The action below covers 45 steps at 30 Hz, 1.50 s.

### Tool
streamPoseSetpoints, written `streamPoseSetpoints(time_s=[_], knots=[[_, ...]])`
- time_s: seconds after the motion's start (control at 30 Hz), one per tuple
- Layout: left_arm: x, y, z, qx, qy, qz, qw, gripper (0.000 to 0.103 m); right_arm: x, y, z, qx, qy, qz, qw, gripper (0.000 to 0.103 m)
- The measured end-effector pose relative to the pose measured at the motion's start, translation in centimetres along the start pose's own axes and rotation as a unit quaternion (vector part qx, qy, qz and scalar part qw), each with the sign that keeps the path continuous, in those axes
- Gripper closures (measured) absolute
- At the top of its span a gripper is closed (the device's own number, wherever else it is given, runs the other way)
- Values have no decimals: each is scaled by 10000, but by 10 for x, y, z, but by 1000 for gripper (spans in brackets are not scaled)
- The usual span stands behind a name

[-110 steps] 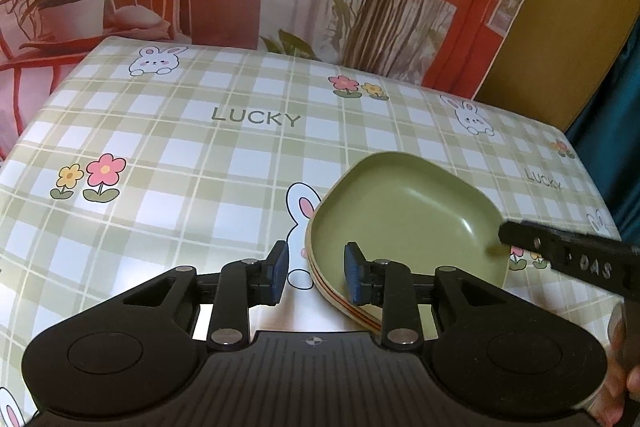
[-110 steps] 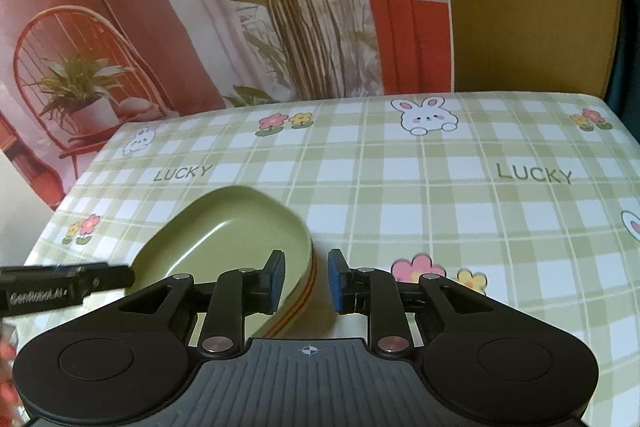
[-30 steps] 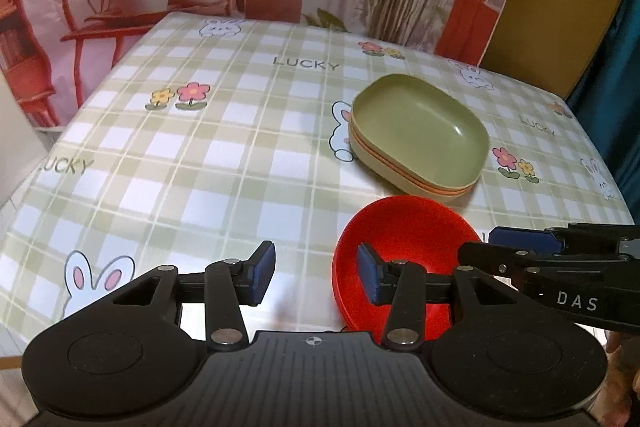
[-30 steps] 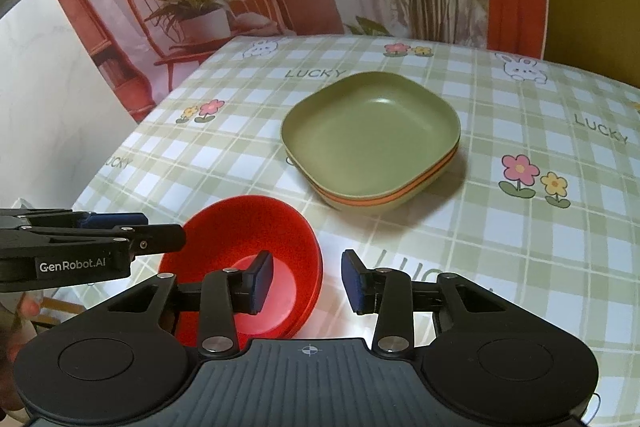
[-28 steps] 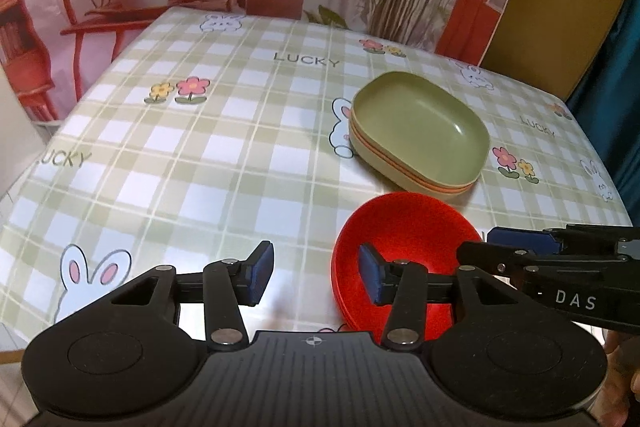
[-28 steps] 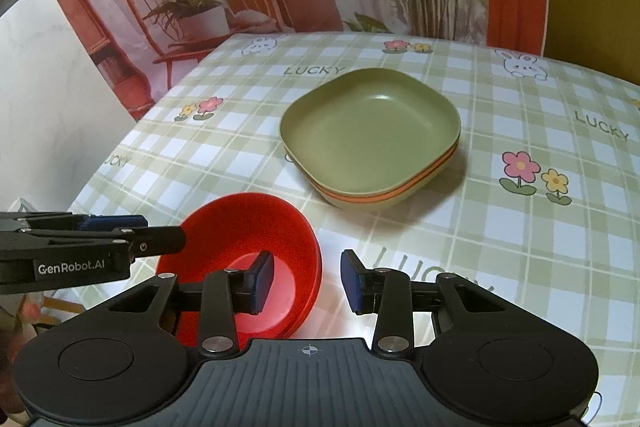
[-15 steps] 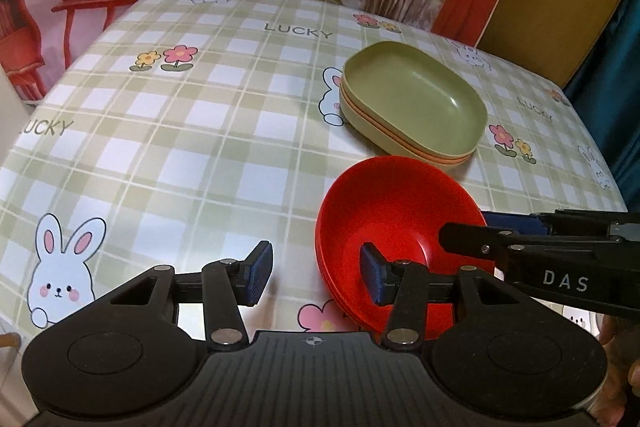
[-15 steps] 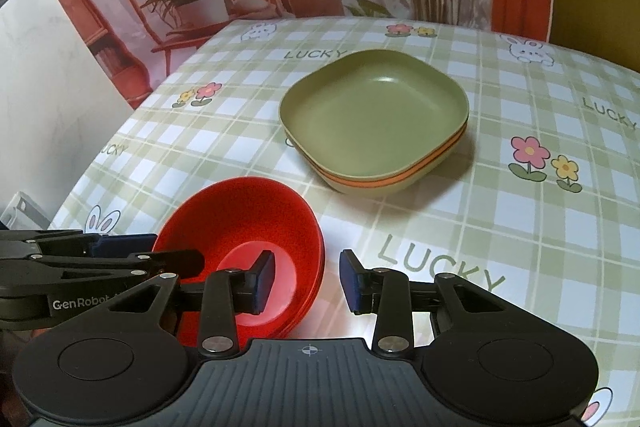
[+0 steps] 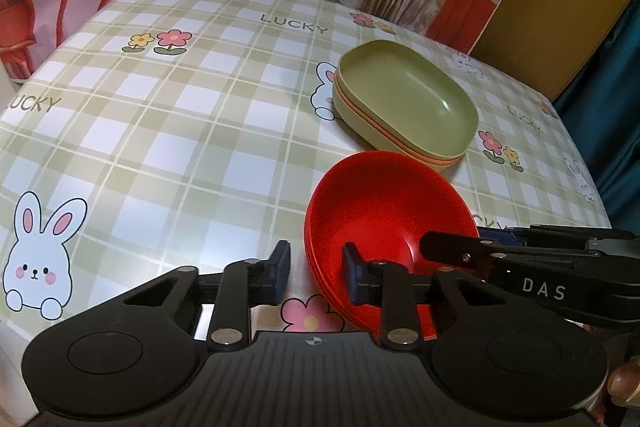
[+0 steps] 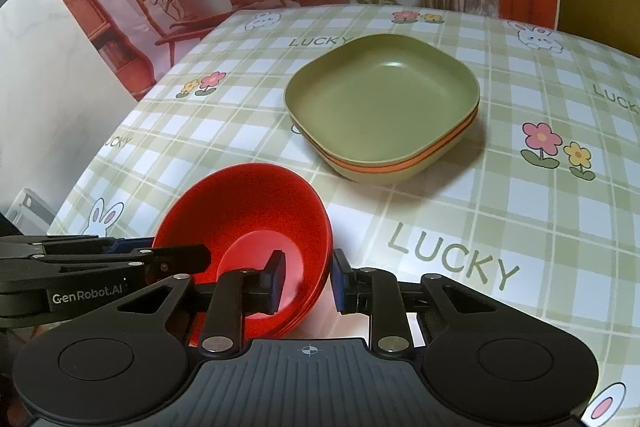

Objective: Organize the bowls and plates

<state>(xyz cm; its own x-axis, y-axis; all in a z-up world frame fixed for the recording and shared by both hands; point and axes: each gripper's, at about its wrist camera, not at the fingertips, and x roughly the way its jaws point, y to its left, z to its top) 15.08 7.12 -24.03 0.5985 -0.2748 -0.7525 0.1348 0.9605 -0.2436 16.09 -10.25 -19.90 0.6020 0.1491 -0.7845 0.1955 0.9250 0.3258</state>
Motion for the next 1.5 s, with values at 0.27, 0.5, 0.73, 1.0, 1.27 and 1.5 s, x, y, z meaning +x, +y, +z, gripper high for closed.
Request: streamPoseSetpoints(time_s=[0.27, 0.5, 0.73, 1.0, 1.27, 1.5], knots=[[1, 1, -4, -93, 11, -50, 9999, 83, 3, -3, -1, 95, 74, -10, 9999, 86], [1, 2, -4, -121, -12, -79, 9999, 85, 7, -4, -2, 168, 164, 15, 9997, 87], [4, 2, -4, -153, 47, -88, 9998, 86, 8, -4, -3, 214, 174, 38, 9996, 89], [-1, -2, 0, -38, -6, -88, 10000, 86, 0, -6, 0, 276, 34, 44, 9996, 89], [-15, -16, 21, 221, -248, -69, 9994, 86, -19, -14, 20, 397, -323, 93, 9986, 89], [-28, -32, 49, 462, -533, -120, 9974, 86, -41, -23, 48, 476, -757, 83, 9960, 89]])
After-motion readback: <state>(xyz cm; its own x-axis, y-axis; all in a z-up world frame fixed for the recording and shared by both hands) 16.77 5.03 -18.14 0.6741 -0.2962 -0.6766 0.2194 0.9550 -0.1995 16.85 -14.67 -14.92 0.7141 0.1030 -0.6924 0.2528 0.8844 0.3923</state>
